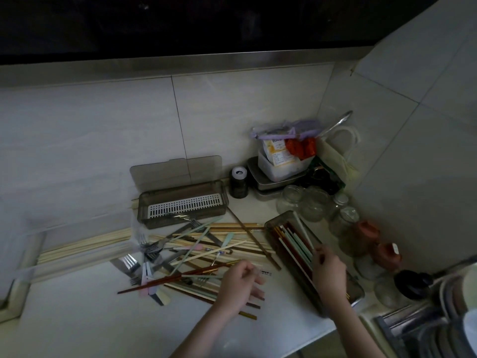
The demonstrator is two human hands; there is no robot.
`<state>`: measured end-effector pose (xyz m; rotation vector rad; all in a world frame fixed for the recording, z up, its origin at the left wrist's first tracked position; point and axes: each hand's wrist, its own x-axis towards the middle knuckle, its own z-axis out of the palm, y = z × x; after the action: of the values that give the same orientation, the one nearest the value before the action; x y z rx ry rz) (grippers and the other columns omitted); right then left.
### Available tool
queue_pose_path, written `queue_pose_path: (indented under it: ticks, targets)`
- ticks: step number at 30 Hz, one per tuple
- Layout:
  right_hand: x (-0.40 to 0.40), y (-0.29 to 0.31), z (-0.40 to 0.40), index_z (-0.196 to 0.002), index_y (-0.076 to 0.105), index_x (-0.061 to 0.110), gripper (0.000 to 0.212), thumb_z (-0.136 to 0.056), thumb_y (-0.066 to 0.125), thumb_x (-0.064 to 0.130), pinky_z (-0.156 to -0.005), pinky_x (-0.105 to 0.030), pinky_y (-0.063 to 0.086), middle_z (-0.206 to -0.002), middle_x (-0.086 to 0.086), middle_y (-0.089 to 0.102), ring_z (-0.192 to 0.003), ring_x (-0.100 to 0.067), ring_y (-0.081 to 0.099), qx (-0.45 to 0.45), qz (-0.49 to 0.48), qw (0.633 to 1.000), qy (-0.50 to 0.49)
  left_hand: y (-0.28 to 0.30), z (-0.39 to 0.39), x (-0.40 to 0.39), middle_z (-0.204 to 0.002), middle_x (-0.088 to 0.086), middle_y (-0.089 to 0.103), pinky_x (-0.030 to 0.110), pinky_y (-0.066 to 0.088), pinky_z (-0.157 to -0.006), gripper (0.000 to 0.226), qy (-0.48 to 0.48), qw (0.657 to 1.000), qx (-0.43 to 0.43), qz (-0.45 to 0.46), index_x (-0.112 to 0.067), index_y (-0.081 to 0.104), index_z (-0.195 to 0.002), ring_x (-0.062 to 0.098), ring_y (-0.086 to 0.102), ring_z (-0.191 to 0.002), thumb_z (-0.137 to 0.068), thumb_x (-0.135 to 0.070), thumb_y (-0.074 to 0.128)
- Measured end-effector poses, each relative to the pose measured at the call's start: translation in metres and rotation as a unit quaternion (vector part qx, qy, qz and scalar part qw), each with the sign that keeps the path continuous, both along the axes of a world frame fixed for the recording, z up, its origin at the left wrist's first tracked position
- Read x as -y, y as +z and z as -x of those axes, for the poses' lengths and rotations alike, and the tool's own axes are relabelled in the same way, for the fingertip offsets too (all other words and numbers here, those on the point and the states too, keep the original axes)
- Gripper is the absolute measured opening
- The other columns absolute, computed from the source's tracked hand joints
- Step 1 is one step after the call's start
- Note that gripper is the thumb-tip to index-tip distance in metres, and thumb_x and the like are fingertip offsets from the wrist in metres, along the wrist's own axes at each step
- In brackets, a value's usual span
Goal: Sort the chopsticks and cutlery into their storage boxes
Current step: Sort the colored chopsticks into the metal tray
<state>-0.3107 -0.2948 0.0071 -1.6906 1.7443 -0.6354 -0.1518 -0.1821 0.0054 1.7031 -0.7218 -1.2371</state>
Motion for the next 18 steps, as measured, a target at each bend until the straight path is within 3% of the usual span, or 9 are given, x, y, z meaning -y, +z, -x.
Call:
queue_pose_path:
  ticks: [2, 6, 9, 13, 15, 18]
  targets:
    - [0.007, -0.007, 0.012, -0.107, 0.060, 0.008, 0.022, -0.094, 0.044, 0.004, -0.057, -0.033, 0.044, -0.081, -0.012, 0.060, -0.063, -0.025, 0.053, -0.069, 0.020, 0.997, -0.004, -0.005, -0.008, -0.003, -0.088, 0.008, 0.068, 0.016, 0.046, -0.048, 0.014, 0.021, 1.000, 0.007, -0.003, -0.005, 0.058, -0.095, 0.011, 0.065, -0.055, -0.097, -0.014, 0.049]
    - [0.011, -0.025, 0.021, -0.132, 0.052, 0.014, 0.052, -0.086, 0.039, -0.005, -0.073, -0.037, 0.051, -0.105, -0.018, 0.058, -0.087, -0.033, 0.059, -0.190, -0.036, 0.980, 0.047, -0.020, -0.025, -0.007, -0.088, 0.008, 0.069, 0.023, 0.051, -0.056, 0.014, 0.054, 0.998, 0.030, -0.020, -0.009, 0.059, -0.090, 0.017, 0.067, -0.060, -0.097, -0.015, 0.049]
    - [0.004, -0.028, 0.019, -0.135, 0.050, 0.019, 0.052, -0.088, 0.041, -0.002, -0.076, -0.033, 0.048, -0.117, -0.018, 0.060, -0.097, -0.031, 0.059, -0.170, -0.039, 0.982, 0.069, -0.029, -0.048, -0.008, -0.087, 0.006, 0.068, 0.026, 0.053, -0.058, 0.012, 0.055, 0.995, 0.072, -0.032, -0.011, 0.059, -0.088, 0.018, 0.069, -0.065, -0.096, -0.014, 0.050]
    - [-0.004, -0.033, 0.018, -0.128, 0.058, 0.023, 0.048, -0.089, 0.043, -0.001, -0.096, -0.037, 0.047, -0.127, -0.013, 0.058, -0.112, -0.027, 0.054, -0.146, -0.007, 0.983, 0.108, -0.042, -0.091, -0.007, -0.091, -0.014, 0.059, 0.027, 0.053, -0.071, 0.009, 0.070, 0.961, 0.263, -0.035, -0.017, 0.061, -0.090, 0.012, 0.064, -0.082, -0.093, -0.012, 0.054]
    - [-0.008, -0.034, 0.016, -0.123, 0.063, 0.021, 0.044, -0.089, 0.046, -0.001, -0.103, -0.039, 0.043, -0.131, -0.011, 0.056, -0.118, -0.027, 0.052, -0.146, 0.013, 0.982, 0.115, -0.048, -0.110, -0.007, -0.097, -0.011, 0.062, 0.018, 0.045, -0.065, 0.012, 0.087, 0.940, 0.328, -0.040, -0.017, 0.063, -0.097, 0.006, 0.060, -0.081, -0.093, -0.011, 0.054]
    - [-0.011, -0.034, 0.015, -0.120, 0.065, 0.019, 0.043, -0.089, 0.046, -0.003, -0.107, -0.036, 0.037, -0.135, -0.010, 0.053, -0.123, -0.028, 0.048, -0.149, 0.017, 0.981, 0.122, -0.056, -0.132, -0.003, -0.096, -0.002, 0.065, 0.016, 0.038, -0.056, 0.015, 0.084, 0.918, 0.379, -0.074, -0.013, 0.064, -0.100, 0.005, 0.054, -0.069, -0.091, -0.006, 0.054]
